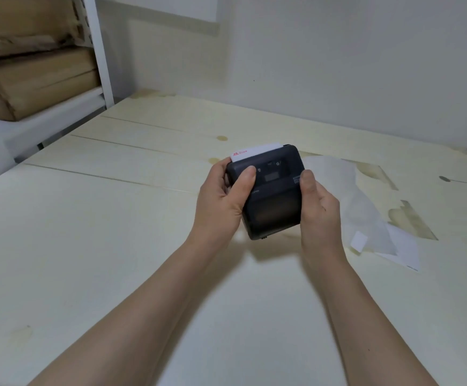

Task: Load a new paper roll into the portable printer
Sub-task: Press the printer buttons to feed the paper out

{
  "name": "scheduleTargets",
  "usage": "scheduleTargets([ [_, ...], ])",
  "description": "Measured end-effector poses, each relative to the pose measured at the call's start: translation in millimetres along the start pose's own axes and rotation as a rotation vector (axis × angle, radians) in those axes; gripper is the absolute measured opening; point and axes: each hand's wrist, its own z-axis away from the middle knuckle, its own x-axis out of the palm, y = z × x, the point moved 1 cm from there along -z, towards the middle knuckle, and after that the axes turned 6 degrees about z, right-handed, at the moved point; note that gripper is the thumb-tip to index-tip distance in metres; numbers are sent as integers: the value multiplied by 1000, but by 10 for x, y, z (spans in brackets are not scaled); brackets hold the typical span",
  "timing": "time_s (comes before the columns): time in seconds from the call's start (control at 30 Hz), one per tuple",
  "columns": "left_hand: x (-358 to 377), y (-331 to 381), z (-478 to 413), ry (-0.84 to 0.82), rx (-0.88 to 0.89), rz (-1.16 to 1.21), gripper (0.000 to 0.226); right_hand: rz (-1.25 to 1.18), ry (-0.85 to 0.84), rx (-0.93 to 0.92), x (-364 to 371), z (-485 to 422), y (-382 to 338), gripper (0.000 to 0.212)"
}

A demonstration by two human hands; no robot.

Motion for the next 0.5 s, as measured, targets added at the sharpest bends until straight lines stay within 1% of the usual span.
scheduleTargets([
  [0.07, 13, 26, 15, 24, 23, -4, 22, -8, 48, -5, 22, -29, -11, 47],
  [0.13, 36, 43, 23, 31, 35, -7, 16, -10, 76, -16, 16, -52, 1, 51],
  [0.23, 57, 26, 9, 46, -6, 7, 19, -6, 66, 9, 10, -68, 28, 52],
  [0.33, 48, -12, -35, 100, -72, 48, 24, -11, 3, 125, 39, -125, 113, 58],
  [0.37, 42, -16, -53, 125, -86, 63, 22, -26, -25, 170, 48, -155, 155, 66],
  [0.43, 23, -11, -74, 179, -113, 114, 23, -61, -90, 240, 72, -196, 190, 88],
  [0.5, 15, -2, -71, 239, -155, 188, 33, -132, -141, 301, 106, -193, 197, 108],
])
